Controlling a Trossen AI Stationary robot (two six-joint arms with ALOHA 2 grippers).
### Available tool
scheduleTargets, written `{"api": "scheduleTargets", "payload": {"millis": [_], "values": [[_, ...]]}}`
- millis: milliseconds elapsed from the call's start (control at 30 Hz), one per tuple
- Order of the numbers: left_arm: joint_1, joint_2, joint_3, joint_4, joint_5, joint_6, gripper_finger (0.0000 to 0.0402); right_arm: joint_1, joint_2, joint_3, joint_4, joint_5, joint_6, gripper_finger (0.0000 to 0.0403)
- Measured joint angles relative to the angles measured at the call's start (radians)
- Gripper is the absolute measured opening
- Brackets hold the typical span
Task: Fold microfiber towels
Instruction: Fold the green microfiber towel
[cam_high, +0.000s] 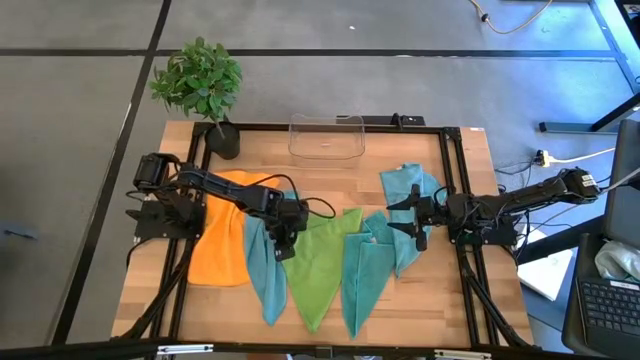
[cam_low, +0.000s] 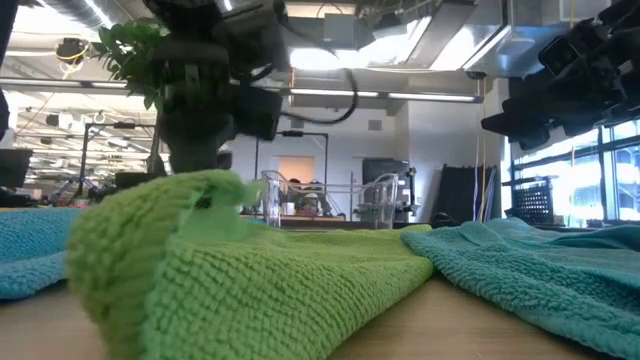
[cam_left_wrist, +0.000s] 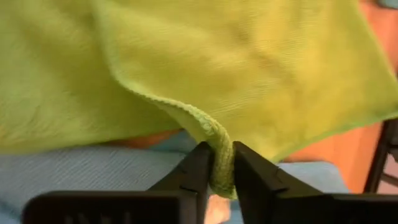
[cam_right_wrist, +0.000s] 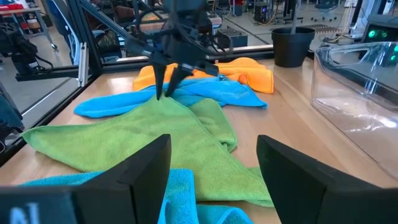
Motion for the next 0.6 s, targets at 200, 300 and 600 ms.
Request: {"api": "scheduleTargets", "payload": {"millis": [200,300,600], "values": [[-0.051,0.000,0.034,0.043,-0.006,-0.021,0.0006,0.000,0.000,0.000,0.000,0.000,0.000,0.0239],[-0.067,0.000,0.034,0.092,-0.030,-0.064,0.0002,0.000,0.000,0.000,0.002,0.000,-0.002,0.0239],[-0.060,0.000,0.033,0.344,-0.065,-0.114,0.0000,0.000,-0.001,0.000,0.086,0.000,-0.005,0.0239]]}}
